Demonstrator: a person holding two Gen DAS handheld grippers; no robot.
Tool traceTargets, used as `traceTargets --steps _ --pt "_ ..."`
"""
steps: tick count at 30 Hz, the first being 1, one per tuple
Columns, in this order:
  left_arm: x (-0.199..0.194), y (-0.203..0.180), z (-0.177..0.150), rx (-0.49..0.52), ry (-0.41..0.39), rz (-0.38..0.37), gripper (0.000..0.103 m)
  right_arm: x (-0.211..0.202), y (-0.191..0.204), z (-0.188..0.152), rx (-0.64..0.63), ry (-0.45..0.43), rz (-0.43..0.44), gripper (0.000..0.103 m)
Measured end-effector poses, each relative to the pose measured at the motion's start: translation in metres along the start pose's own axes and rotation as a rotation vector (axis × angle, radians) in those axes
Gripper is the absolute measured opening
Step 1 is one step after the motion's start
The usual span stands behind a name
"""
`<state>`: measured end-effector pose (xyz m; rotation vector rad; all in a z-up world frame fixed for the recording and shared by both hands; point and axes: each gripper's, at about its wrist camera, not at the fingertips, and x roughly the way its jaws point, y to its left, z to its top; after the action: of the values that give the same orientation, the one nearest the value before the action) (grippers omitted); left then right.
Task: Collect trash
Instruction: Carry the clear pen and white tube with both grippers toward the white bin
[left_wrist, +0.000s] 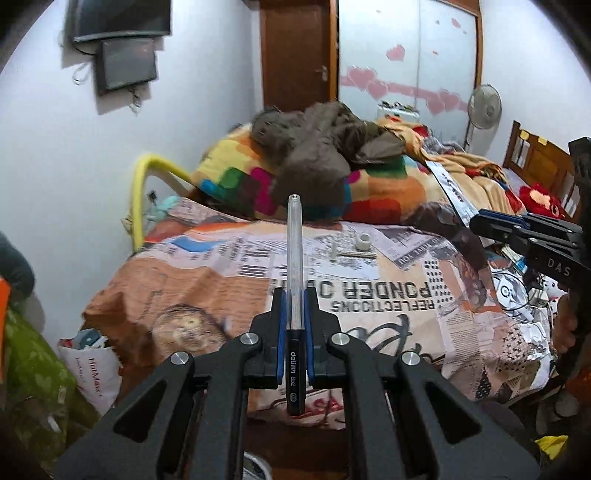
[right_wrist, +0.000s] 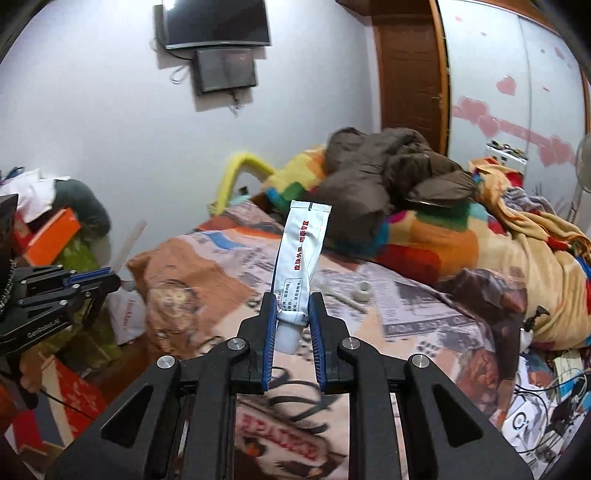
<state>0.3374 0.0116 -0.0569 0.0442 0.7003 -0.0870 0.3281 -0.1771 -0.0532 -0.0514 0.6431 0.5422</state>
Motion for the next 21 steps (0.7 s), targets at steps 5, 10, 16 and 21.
traceTargets --steps 5,10,16,21 --pt "-0.036 0.03 -0.021 -0.047 -0.028 0.026 0.008 -0.001 0.04 0.002 -0.034 -0.005 0.078 0.016" --pt "-0.058 0.064 -0.048 -0.087 -0.033 0.086 0.008 0.011 0.08 -0.001 -0.064 0.013 0.153 0.016" --pt "-0.069 0.106 -0.085 -0.172 -0.023 0.127 0.008 0.035 0.122 -0.012 -0.082 0.065 0.237 0.016" --pt "-0.072 0.144 -0.123 -0.261 0.013 0.175 0.008 0.059 0.154 -0.026 -0.086 0.125 0.29 0.016"
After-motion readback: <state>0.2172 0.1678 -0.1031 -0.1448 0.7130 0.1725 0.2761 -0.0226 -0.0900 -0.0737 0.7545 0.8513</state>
